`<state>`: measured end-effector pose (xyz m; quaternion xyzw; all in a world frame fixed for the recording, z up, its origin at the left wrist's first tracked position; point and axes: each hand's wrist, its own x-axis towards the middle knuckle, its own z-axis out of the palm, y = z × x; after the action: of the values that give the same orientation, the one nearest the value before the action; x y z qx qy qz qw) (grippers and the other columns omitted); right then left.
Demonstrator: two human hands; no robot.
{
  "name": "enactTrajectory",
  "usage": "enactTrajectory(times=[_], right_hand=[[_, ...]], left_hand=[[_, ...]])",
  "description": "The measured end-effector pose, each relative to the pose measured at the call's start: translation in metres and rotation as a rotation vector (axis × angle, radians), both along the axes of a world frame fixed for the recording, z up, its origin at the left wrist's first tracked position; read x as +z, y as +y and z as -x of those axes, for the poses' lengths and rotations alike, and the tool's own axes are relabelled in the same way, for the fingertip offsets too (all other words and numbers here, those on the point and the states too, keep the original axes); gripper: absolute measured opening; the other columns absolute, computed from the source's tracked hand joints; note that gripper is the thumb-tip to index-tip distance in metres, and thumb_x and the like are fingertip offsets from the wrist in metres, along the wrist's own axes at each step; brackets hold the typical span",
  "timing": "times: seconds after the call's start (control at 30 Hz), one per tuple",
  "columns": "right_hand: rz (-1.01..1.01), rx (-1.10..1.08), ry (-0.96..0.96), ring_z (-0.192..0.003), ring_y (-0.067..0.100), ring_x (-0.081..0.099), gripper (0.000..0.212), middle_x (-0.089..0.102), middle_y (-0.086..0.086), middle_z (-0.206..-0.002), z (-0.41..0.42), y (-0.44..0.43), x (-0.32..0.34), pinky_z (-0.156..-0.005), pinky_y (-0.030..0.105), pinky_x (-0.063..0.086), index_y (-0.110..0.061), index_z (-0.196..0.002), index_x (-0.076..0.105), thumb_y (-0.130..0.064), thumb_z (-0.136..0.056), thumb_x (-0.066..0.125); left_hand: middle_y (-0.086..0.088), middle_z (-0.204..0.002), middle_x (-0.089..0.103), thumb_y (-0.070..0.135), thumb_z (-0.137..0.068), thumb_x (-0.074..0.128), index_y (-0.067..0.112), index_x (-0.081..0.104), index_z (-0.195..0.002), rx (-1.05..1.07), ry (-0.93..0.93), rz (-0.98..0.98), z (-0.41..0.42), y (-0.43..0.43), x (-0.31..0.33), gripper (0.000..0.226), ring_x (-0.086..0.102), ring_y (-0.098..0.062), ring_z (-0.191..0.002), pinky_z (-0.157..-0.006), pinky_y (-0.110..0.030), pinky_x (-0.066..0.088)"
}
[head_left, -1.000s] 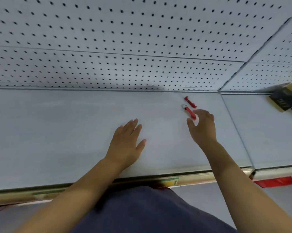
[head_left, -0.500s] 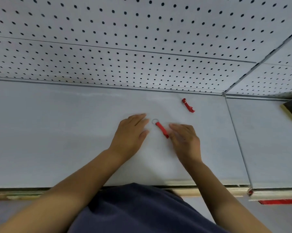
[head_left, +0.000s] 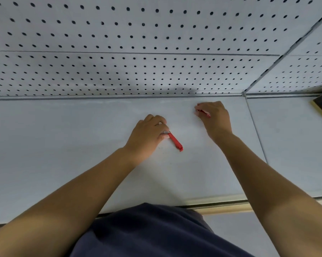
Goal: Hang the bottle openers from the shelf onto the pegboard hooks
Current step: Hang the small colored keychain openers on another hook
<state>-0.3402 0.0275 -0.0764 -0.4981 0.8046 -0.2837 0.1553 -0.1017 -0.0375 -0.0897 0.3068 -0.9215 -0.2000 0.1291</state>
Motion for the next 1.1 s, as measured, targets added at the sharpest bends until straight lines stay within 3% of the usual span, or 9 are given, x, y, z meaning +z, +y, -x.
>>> enactTrajectory(times=[0.17, 0.33, 0.53, 0.63, 0.77, 0.87, 0.93, 1.0, 1.1], right_hand=[[0.011, -0.112, -0.088, -0.090, 0.015, 0.061, 0.012, 0.069, 0.001, -0.102, -0.004, 0.002, 0.011, -0.083, 0.025, 0.048, -0.018, -0.099, 0.077, -0.025, -0.092, 0.071], [0.085, -0.239, -0.354, -0.086, -0.001, 0.067, 0.017, 0.075, -0.013, -0.094, -0.023, 0.004, 0.036, -0.072, 0.010, 0.046, -0.020, -0.089, 0.074, -0.037, -0.091, 0.072], [0.269, -0.201, -0.630, -0.096, 0.009, 0.074, 0.021, 0.080, -0.002, -0.088, -0.066, 0.014, 0.075, -0.096, 0.030, 0.055, -0.009, -0.087, 0.076, -0.031, -0.088, 0.076], [0.358, -0.142, -0.764, -0.097, 0.015, 0.075, 0.013, 0.080, 0.003, -0.090, -0.096, 0.017, 0.095, -0.100, 0.039, 0.055, -0.009, -0.087, 0.074, -0.022, -0.091, 0.074], [0.426, -0.047, -0.889, -0.098, 0.024, 0.075, 0.019, 0.076, 0.020, -0.090, -0.137, 0.017, 0.116, -0.101, 0.048, 0.053, 0.000, -0.086, 0.070, -0.017, -0.093, 0.070], [0.430, 0.024, -0.990, -0.102, 0.024, 0.074, 0.022, 0.069, 0.034, -0.091, -0.175, 0.018, 0.135, -0.103, 0.048, 0.052, 0.001, -0.080, 0.064, -0.015, -0.094, 0.068], [0.415, 0.063, -1.005, -0.100, 0.023, 0.074, 0.023, 0.067, 0.036, -0.089, -0.196, 0.017, 0.145, -0.100, 0.045, 0.053, -0.002, -0.076, 0.062, -0.016, -0.091, 0.070], [0.401, 0.108, -0.994, -0.089, 0.027, 0.072, 0.025, 0.069, 0.031, -0.088, -0.223, 0.015, 0.153, -0.085, 0.043, 0.054, -0.002, -0.075, 0.063, -0.021, -0.084, 0.076], [0.388, 0.166, -0.986, -0.070, 0.029, 0.058, 0.030, 0.077, 0.015, -0.091, -0.265, 0.008, 0.167, -0.068, 0.039, 0.047, -0.004, -0.084, 0.066, -0.026, -0.073, 0.082]], left_hand=[[-0.002, -0.108, 0.071, 0.015, -0.094, 0.067, 0.012, 0.074, -0.094, 0.006, 0.026, 0.021, -0.006, 0.000, 0.001, 0.008, 0.064, -0.028, -0.094, -0.071, -0.038, 0.050], [0.005, -0.107, 0.068, 0.030, -0.103, 0.052, 0.016, 0.069, -0.106, 0.209, 0.064, -0.293, -0.008, 0.010, 0.027, 0.022, 0.059, -0.015, -0.100, -0.090, -0.032, 0.049], [0.013, -0.087, 0.068, 0.031, -0.099, 0.059, 0.022, 0.068, -0.091, 0.486, 0.284, -0.593, -0.024, 0.025, 0.069, 0.015, 0.059, 0.002, -0.082, -0.066, -0.004, 0.039], [0.011, -0.086, 0.071, 0.034, -0.100, 0.057, 0.022, 0.069, -0.095, 0.558, 0.334, -0.640, -0.049, 0.031, 0.091, 0.018, 0.061, 0.001, -0.079, -0.065, -0.009, 0.040], [0.007, -0.084, 0.076, 0.035, -0.099, 0.059, 0.024, 0.071, -0.094, 0.653, 0.470, -0.672, -0.096, 0.036, 0.115, 0.017, 0.069, -0.010, -0.089, -0.083, -0.031, 0.054], [0.007, -0.084, 0.077, 0.032, -0.100, 0.057, 0.024, 0.072, -0.093, 0.737, 0.535, -0.648, -0.140, 0.039, 0.128, 0.018, 0.072, -0.011, -0.090, -0.091, -0.043, 0.055], [0.007, -0.083, 0.077, 0.031, -0.101, 0.055, 0.025, 0.072, -0.092, 0.778, 0.564, -0.621, -0.161, 0.039, 0.136, 0.020, 0.071, -0.005, -0.087, -0.088, -0.041, 0.055], [0.006, -0.080, 0.075, 0.032, -0.102, 0.054, 0.027, 0.071, -0.091, 0.827, 0.569, -0.600, -0.188, 0.040, 0.148, 0.021, 0.064, 0.005, -0.073, -0.077, -0.032, 0.051], [0.005, -0.079, 0.072, 0.032, -0.101, 0.054, 0.029, 0.070, -0.090, 0.874, 0.532, -0.578, -0.230, 0.040, 0.167, 0.020, 0.057, -0.005, -0.067, -0.066, -0.025, 0.044]])
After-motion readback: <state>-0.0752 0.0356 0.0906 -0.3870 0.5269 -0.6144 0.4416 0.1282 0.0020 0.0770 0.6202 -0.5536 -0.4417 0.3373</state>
